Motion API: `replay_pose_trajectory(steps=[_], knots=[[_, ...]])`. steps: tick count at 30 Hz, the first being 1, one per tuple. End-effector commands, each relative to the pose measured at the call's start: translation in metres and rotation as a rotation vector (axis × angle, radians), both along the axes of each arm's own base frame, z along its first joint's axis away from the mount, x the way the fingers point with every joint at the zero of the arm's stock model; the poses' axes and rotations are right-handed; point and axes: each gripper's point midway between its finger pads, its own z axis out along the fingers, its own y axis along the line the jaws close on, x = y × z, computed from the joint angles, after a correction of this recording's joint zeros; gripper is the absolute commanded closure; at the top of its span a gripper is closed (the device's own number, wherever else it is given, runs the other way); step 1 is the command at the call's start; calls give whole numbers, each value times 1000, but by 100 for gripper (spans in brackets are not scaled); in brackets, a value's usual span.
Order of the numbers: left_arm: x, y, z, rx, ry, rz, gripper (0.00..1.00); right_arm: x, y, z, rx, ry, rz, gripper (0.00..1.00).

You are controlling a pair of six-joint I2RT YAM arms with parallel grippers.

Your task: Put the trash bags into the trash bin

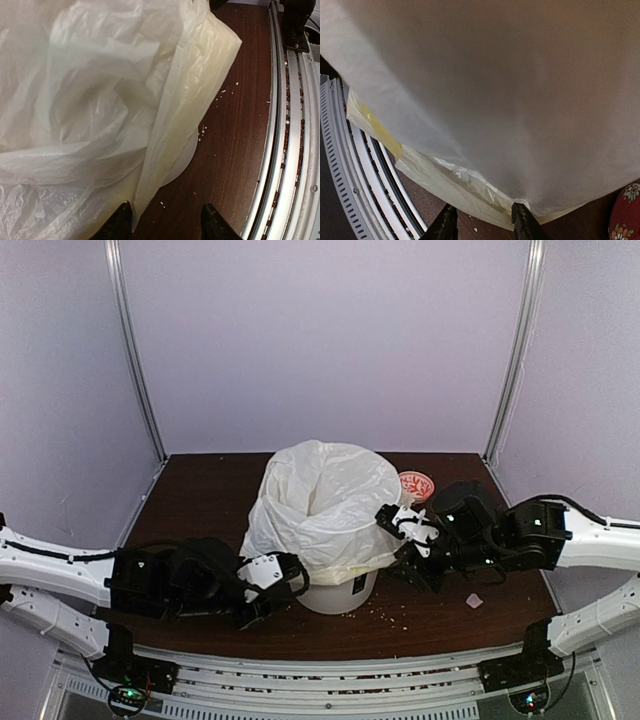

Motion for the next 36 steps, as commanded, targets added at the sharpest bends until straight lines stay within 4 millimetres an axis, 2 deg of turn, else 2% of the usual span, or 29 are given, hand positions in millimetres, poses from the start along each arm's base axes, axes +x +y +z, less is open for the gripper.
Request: replay_pose_trajectory(steps=[1, 6, 9, 10, 13, 16, 19, 22, 24, 25, 27, 29, 31, 34, 36], knots=[[-2, 5, -9, -58, 42, 34, 52, 2, -12, -14, 11, 0, -75, 64], [-12, 28, -40, -3, 123, 58, 50, 9, -17, -23, -18, -4, -132, 67], [-18, 32, -36, -35, 168, 61, 50, 7, -15, -24, -20, 4, -116, 67], [-18, 32, -28, -59, 171, 65, 49, 5, -13, -21, -10, 8, -106, 66], [-16, 36, 4, -125, 151, 72, 48, -5, -6, 8, 79, 22, -55, 64], [-17, 38, 51, -194, 120, 58, 46, -18, -7, 61, 217, 27, -16, 60], [-14, 43, 103, -254, 67, 57, 45, -25, -20, 113, 343, 2, -32, 57], [-2, 49, 149, -274, -33, 95, 44, -16, -41, 151, 449, -56, -136, 54], [13, 57, 173, -308, -76, 185, 36, 2, -56, 164, 499, -90, -274, 51], [29, 64, 181, -339, -68, 273, 30, 13, -59, 166, 519, -89, -341, 51], [61, 77, 191, -418, 19, 390, 29, 37, -66, 167, 565, -56, -456, 50], [94, 91, 185, -511, 155, 496, 30, 67, -75, 162, 636, 36, -558, 51], [117, 102, 177, -591, 265, 574, 30, 89, -80, 144, 698, 177, -639, 52], [143, 108, 156, -697, 433, 649, 30, 108, -83, 117, 723, 297, -672, 50], [159, 117, 126, -772, 585, 731, 30, 114, -81, 101, 716, 334, -668, 47]])
